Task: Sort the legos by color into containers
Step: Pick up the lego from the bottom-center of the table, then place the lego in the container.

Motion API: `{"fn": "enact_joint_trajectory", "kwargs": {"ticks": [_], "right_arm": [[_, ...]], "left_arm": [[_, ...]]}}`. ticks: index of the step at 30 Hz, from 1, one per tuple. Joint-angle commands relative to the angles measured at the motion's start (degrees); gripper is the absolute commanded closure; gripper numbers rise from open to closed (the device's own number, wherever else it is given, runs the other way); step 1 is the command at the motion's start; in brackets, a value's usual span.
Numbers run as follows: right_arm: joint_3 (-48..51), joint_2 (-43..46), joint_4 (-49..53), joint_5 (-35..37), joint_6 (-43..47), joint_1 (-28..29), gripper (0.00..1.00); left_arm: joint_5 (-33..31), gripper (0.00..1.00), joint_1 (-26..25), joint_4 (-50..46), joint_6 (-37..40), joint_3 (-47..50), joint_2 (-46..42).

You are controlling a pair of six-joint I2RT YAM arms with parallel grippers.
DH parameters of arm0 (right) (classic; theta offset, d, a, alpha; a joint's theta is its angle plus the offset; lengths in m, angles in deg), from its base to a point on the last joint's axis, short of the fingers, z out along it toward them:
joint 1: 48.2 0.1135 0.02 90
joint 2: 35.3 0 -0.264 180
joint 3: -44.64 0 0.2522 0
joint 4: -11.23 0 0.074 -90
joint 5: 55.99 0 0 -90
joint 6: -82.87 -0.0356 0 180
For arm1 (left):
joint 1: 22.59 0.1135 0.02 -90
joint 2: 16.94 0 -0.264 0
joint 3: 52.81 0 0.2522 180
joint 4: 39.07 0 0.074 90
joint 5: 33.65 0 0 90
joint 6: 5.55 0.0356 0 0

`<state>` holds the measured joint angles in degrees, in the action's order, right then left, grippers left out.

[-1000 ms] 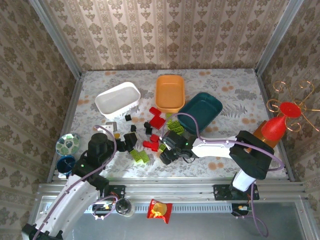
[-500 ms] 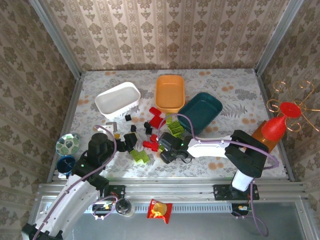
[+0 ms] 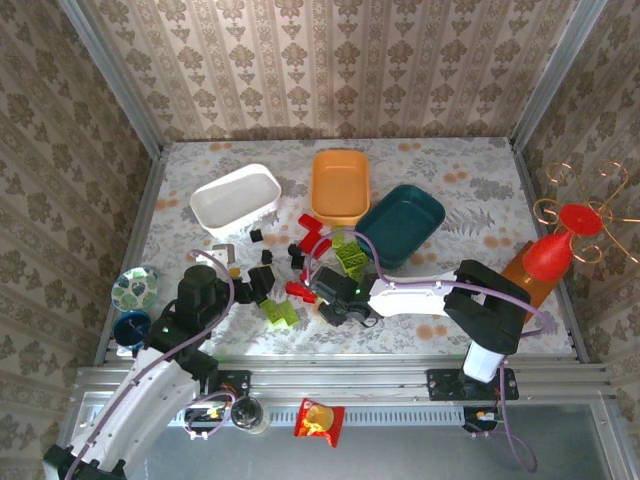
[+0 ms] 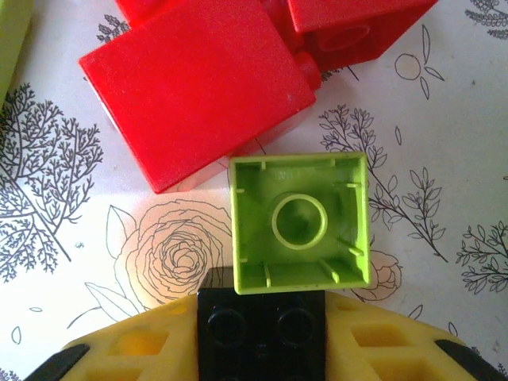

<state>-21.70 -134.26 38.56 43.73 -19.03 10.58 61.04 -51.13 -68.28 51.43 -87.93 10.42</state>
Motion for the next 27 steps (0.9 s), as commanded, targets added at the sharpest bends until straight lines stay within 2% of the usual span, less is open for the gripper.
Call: {"fn": "enact_joint_trajectory", "kwargs": {"ticks": [1,7,11,18,22,27], "right_arm": [[0.95,0.34,-0.41,2.23,0.24,0.19,0.67],[3.33,6.64,-0.19,3.14,-0.30,-0.67,0.71],[3.89,13.57,0.71,3.19,-0.27,-3.58,0.71],[-0.20,22.61,1.49,3.11,-0.13,-15.84,0.72],[-6.18,19.74,2.11,3.65,-2.94,-23.76,0.72],[-13.67,8.66,4.68,1.94,-8.16,-31.20,0.73]], "left_arm": [[0.34,0.00,-0.21,0.61,-0.74,0.54,-0.03],[0.24,0.00,-0.23,0.33,-0.31,0.18,-0.12],[-0.59,0.00,-0.29,-0.03,0.18,-0.12,-0.27],[-1.25,0.00,-0.29,1.02,-0.32,-0.26,-0.70],[-1.79,0.00,-0.23,1.42,-0.73,-0.59,-0.41],[-2.14,0.00,-0.22,1.99,-0.82,-1.51,-0.28]]}}
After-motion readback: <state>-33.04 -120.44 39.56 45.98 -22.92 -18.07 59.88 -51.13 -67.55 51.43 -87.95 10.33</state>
